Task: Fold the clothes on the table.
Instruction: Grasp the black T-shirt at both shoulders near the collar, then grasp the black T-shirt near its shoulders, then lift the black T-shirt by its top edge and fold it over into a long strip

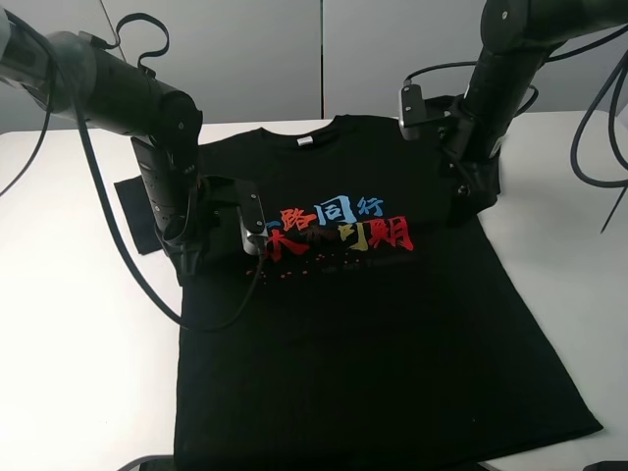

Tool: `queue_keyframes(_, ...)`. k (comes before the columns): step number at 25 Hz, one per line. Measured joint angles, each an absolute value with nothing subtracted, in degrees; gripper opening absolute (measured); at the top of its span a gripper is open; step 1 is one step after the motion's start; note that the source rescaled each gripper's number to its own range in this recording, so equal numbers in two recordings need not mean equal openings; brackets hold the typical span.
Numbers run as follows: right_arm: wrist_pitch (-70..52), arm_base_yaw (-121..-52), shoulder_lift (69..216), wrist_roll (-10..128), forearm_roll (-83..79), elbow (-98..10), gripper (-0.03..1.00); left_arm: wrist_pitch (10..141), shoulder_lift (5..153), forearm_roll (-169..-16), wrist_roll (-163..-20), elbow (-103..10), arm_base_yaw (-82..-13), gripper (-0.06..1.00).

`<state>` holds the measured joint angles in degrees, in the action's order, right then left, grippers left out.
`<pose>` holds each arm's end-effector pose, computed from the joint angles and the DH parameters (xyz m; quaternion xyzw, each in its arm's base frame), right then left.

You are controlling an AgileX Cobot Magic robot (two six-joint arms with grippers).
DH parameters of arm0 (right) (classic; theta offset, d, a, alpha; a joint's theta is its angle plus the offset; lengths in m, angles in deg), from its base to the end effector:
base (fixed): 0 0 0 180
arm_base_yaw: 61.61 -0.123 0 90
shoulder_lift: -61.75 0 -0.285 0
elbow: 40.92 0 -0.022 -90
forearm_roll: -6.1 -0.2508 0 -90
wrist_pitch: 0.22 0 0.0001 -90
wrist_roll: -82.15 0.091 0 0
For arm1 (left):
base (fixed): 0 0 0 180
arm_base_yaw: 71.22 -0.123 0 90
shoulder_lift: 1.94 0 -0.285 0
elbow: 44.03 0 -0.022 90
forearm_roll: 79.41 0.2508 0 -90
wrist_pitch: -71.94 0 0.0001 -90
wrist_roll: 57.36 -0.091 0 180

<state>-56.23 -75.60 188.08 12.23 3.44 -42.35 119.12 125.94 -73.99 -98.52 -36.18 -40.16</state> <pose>0.3733 0.0966 0.1362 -0.6586 0.7522 0.0206 0.0020 0.3128 -0.1810 0.0931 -0.6152 -0.7873 -0.0315 0.0282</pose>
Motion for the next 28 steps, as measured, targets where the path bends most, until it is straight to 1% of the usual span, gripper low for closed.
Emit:
queue_keyframes(8, -54.6, -75.6, 191.9, 11.3, 6.9, -42.6, 0.99, 119.0, 125.9, -74.0, -99.0, -36.2, -40.2, 0.0)
queue_keyframes(9, -54.6, -75.6, 192.1, 11.3, 6.9, -42.6, 0.97, 119.0, 125.9, -74.0, -99.0, -36.2, -40.2, 0.0)
queue_keyframes(14, -54.6, -75.6, 193.1, 11.2, 6.9, -42.6, 0.76, 118.9, 125.9, -74.0, -99.1, -36.2, -40.2, 0.0)
queue_keyframes(15, -54.6, -75.6, 193.3, 11.2, 6.9, -42.6, 0.74, 118.9, 125.9, -74.0, -99.1, -36.2, -40.2, 0.0)
queue_keyframes(28, -53.5, -75.6, 194.6, 11.0, 8.4, -42.3, 0.72, 118.9, 125.9, -74.0, -99.1, -36.2, -40.2, 0.0)
